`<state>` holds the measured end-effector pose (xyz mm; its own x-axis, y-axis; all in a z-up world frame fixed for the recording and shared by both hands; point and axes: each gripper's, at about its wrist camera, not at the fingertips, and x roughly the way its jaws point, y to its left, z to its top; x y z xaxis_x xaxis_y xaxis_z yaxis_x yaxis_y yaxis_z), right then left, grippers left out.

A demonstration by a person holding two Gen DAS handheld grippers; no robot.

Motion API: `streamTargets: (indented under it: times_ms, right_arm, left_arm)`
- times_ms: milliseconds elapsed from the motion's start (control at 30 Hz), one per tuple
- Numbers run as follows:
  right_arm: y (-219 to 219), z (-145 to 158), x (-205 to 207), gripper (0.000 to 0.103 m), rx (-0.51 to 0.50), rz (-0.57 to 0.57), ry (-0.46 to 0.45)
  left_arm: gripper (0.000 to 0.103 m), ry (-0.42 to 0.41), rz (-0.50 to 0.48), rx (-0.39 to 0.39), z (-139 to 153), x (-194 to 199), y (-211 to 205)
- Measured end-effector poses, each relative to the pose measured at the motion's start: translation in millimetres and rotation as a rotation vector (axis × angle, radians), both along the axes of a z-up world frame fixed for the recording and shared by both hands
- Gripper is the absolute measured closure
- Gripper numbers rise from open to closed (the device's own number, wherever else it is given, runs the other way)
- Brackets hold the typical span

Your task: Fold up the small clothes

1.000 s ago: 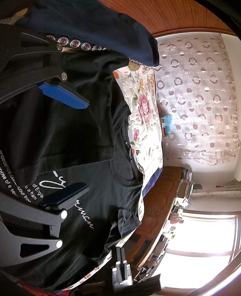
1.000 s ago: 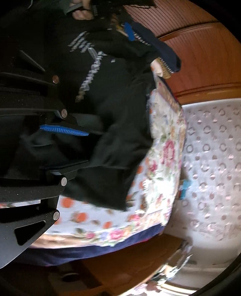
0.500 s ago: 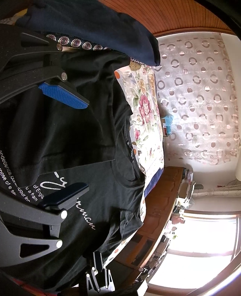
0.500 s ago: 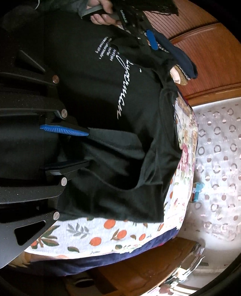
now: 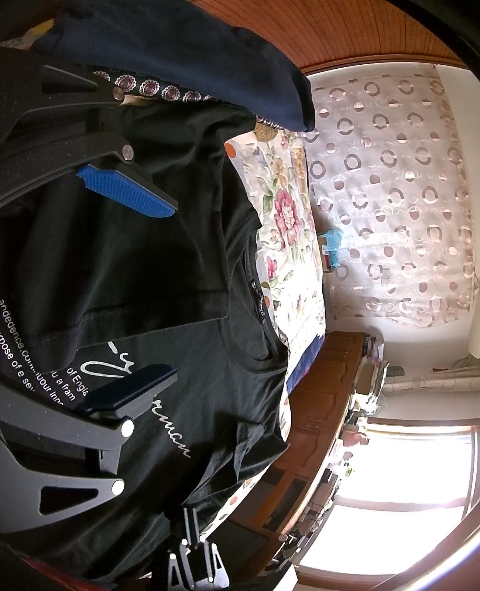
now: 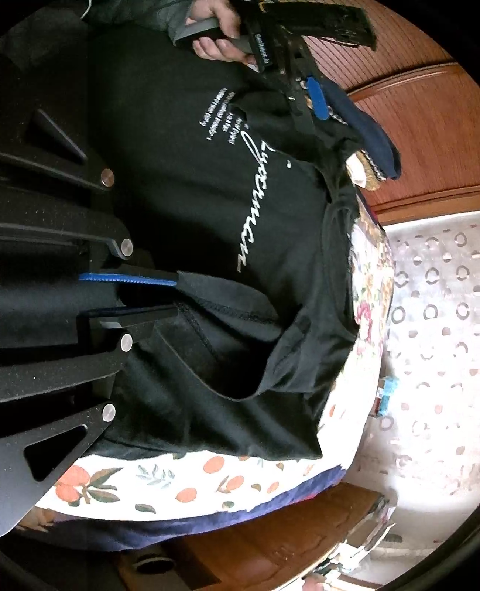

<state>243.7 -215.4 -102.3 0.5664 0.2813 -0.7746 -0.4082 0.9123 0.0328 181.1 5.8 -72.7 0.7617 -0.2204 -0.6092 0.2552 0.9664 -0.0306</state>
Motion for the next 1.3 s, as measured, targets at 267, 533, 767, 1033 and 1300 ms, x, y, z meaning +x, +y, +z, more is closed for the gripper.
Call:
streamTargets:
  times_ms: [267, 533, 767, 1033, 1300]
  right_arm:
    - [-34.6, 17.3, -5.3, 0.073, -0.002, -0.088, -0.088]
    - [-74.4, -7.8, 0.4, 0.073, -0.061, -0.172, -0.078]
    - [-82.6, -18.9, 0.4, 0.073, -0.032, -0.139, -0.074]
    - [-88.2, -21.3, -6.1, 0.073, -0.012, -0.136, -0.087]
    - [-89.4, -20.2, 2.0, 0.073, -0.005, -0.135, -0.082]
  left_arm:
    - [0.02, 0.03, -0.021, 0.002, 2.0, 4.8, -1.8]
    - [0.02, 0.072, -0.083, 0.028, 11.2, 13.6, -20.5]
    - [0.027, 0.103, -0.165, 0.057, 18.9, 33.4, -58.2]
    - [0.046, 0.159, -0.293, 0.07, 18.7, 71.3, -117.6]
    - [0.06, 0.225, -0.372, 0.048, 9.3, 95.4, -166.4]
